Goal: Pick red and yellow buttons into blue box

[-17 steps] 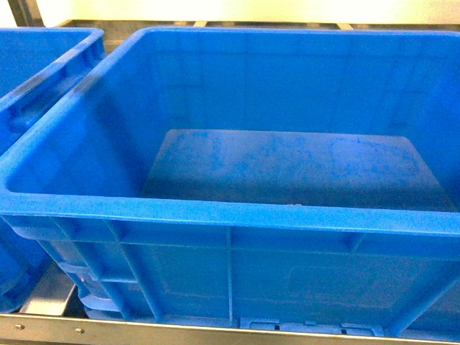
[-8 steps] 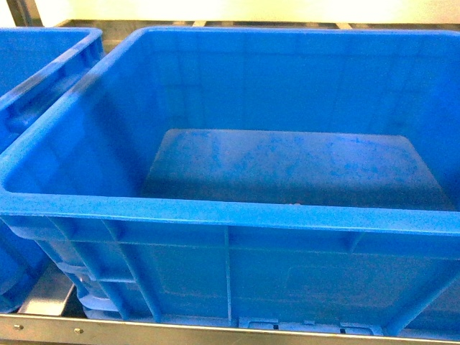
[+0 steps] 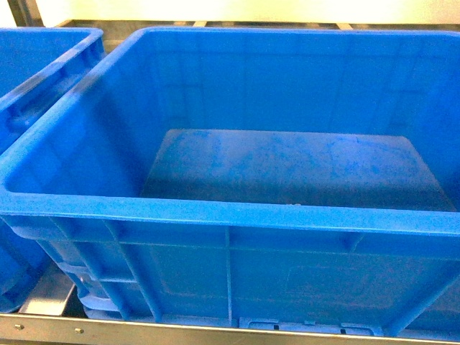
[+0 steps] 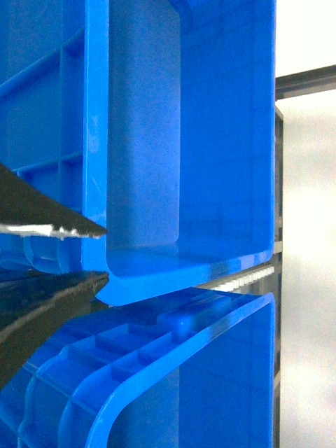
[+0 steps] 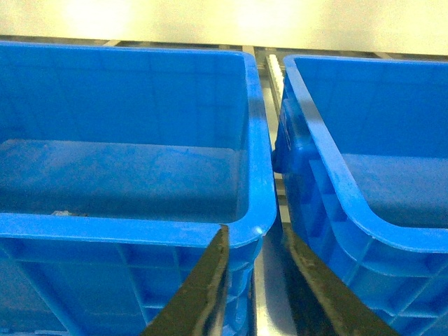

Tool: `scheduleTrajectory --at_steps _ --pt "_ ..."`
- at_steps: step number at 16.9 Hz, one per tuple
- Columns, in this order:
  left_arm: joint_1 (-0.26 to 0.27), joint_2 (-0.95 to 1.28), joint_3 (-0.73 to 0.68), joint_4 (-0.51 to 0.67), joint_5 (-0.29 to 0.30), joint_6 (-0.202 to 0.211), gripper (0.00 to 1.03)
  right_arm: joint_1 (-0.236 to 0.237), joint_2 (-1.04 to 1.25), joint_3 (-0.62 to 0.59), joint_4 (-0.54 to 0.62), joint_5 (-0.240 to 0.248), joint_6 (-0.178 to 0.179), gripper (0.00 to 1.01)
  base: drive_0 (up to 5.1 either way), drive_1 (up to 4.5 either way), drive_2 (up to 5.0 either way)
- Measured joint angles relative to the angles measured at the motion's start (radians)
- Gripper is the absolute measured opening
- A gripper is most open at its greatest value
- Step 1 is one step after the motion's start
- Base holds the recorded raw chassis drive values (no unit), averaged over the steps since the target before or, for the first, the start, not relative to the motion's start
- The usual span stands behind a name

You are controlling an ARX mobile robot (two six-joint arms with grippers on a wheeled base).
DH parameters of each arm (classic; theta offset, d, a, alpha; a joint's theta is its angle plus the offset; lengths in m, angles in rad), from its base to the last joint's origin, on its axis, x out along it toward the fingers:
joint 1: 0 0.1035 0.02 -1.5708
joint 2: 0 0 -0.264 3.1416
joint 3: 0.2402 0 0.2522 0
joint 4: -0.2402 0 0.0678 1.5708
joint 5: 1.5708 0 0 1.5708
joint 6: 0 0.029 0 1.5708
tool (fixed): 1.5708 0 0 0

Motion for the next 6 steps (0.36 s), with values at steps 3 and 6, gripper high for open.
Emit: scheduleTrajectory --at_steps 3,6 --pt "0.0 0.0 0.0 0.0 0.0 0.0 0.37 0.0 0.0 0.0 0.0 0.0 0.0 0.44 0.0 0.0 0.0" --pt "0.0 0.0 0.0 0.0 0.0 0.003 0.97 0.0 0.0 0.0 0.0 0.0 0.0 0.98 0.0 0.0 0.0"
